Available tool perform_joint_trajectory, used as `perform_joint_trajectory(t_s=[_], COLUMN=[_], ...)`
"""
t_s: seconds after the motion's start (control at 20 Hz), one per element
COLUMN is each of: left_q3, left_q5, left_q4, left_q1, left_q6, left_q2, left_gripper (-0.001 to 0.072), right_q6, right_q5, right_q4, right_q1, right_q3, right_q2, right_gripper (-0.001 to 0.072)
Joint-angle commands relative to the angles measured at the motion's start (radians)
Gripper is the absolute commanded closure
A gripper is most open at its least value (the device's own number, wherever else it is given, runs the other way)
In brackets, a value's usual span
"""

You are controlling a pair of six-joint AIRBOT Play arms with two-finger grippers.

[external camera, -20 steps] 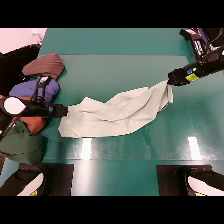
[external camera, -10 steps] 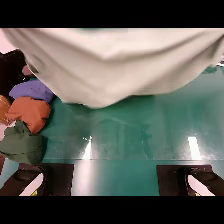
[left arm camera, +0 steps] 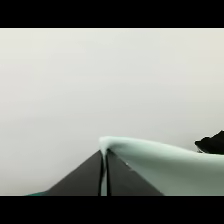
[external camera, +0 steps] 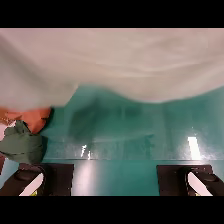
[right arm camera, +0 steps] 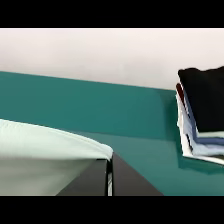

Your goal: Fold the shirts.

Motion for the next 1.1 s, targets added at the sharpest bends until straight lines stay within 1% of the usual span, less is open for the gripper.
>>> perform_joint_trajectory(t_s=[0.0,0.1,0.25,0.4,0.5,0.6,0.7,0.75,0.8,0.85,0.95,1.05], left_q3=[-0.093,-0.183,-0.303,-0.368,-0.371,-0.371,-0.371,-0.371,-0.369,-0.365,-0.366,-0.375], left_q5=[-0.028,-0.078,-0.111,-0.114,-0.085,-0.026,-0.006,-0.012,-0.022,-0.042,-0.128,-0.282], left_q4=[0.000,0.001,0.005,0.005,0.006,0.008,0.012,0.029,0.040,0.051,0.049,0.049], left_q1=[0.001,0.001,0.001,0.001,0.001,0.001,0.001,0.001,0.001,0.008,0.043,0.099], left_q6=[0.000,0.000,0.000,-0.001,0.007,0.006,0.005,0.002,-0.011,-0.013,-0.013,-0.012], left_q2=[-0.063,-0.150,-0.329,-0.529,-0.658,-0.747,-0.792,-0.796,-0.795,-0.789,-0.765,-0.734], left_gripper=[0.0682,0.0681,0.0681,0.0681,0.0680,0.0680,0.0676,0.0464,0.0223,0.0217,0.0217,0.0217], right_q6=[-0.018,-0.026,-0.045,-0.045,-0.046,-0.046,-0.046,-0.046,-0.045,-0.045,-0.055,-0.069], right_q5=[0.088,0.135,0.193,0.159,0.117,0.074,0.061,0.066,0.076,0.089,0.152,0.169], right_q4=[0.001,-0.001,-0.001,-0.001,0.000,0.000,0.003,0.003,0.007,0.032,0.161,0.288], right_q1=[-0.003,0.020,0.049,0.066,0.066,0.066,0.065,0.061,0.055,0.047,0.014,-0.030], right_q3=[-0.002,-0.002,-0.003,-0.005,-0.006,-0.006,-0.005,-0.006,-0.006,-0.006,-0.023,-0.134], right_q2=[-0.105,-0.219,-0.436,-0.647,-0.759,-0.832,-0.875,-0.884,-0.886,-0.883,-0.859,-0.783], right_gripper=[0.0699,0.0699,0.0699,0.0699,0.0699,0.0698,0.0686,0.0514,0.0293,0.0287,0.0287,0.0288])
